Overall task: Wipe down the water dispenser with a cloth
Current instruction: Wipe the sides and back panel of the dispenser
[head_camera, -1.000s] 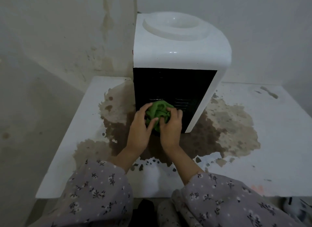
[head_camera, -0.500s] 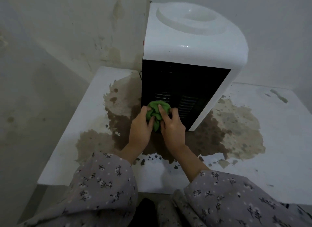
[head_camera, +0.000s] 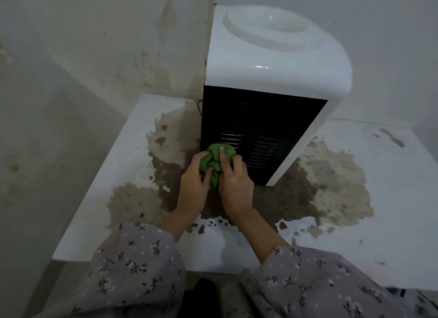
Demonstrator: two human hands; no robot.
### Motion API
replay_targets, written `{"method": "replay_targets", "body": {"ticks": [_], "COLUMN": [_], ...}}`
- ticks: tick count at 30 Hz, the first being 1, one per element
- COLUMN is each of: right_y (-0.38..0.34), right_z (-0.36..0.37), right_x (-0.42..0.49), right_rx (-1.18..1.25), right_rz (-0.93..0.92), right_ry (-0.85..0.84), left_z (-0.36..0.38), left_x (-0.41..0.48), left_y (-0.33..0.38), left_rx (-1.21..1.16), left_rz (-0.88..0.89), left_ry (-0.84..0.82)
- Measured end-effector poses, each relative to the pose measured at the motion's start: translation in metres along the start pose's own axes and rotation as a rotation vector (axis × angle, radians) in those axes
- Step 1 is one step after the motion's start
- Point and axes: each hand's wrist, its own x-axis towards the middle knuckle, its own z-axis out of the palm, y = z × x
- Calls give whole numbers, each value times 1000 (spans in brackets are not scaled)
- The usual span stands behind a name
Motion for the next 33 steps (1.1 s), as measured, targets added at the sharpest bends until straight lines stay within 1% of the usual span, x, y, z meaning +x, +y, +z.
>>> {"method": "replay_targets", "body": {"ticks": [3, 5, 7, 10, 12, 14, 19, 22, 24, 27, 30, 33], "right_y": [8, 20, 27, 17, 6, 4, 41, 73, 83, 78, 59, 55], "right_z": [-7, -13, -15, -9, -6, -7, -25, -38, -41, -38, -32, -31], "right_x": [1, 0, -2, 1, 4, 6, -2, -16, -20, -15, -7, -7], "right_rx": [-55, -50, -37, 10, -7, -52, -119, -101, -109, -91, -98, -106], "right_rz": [-17, -1, 15, -1, -28, -46, -36, 61, 94, 95, 38, 21], "right_ry": [-13, -8, 5, -11, -24, -20, 27, 58, 65, 64, 61, 75], "left_z": [3, 10, 16, 13, 5, 2, 30, 56, 68, 70, 56, 49], "left_x": [2, 4, 3, 1, 1, 2, 1, 0, 2, 3, 2, 1], "left_y": [2, 8, 11, 8, 4, 4, 15, 28, 35, 35, 25, 18], "left_rx": [11, 16, 25, 19, 45, 50, 30, 45, 55, 32, 12, 19], "left_rz": [4, 38, 64, 56, 47, 54, 86, 168, 182, 155, 110, 100], "left_ry": [-25, -83, -101, -43, 10, 22, -72, -171, -201, -170, -102, -112]}}
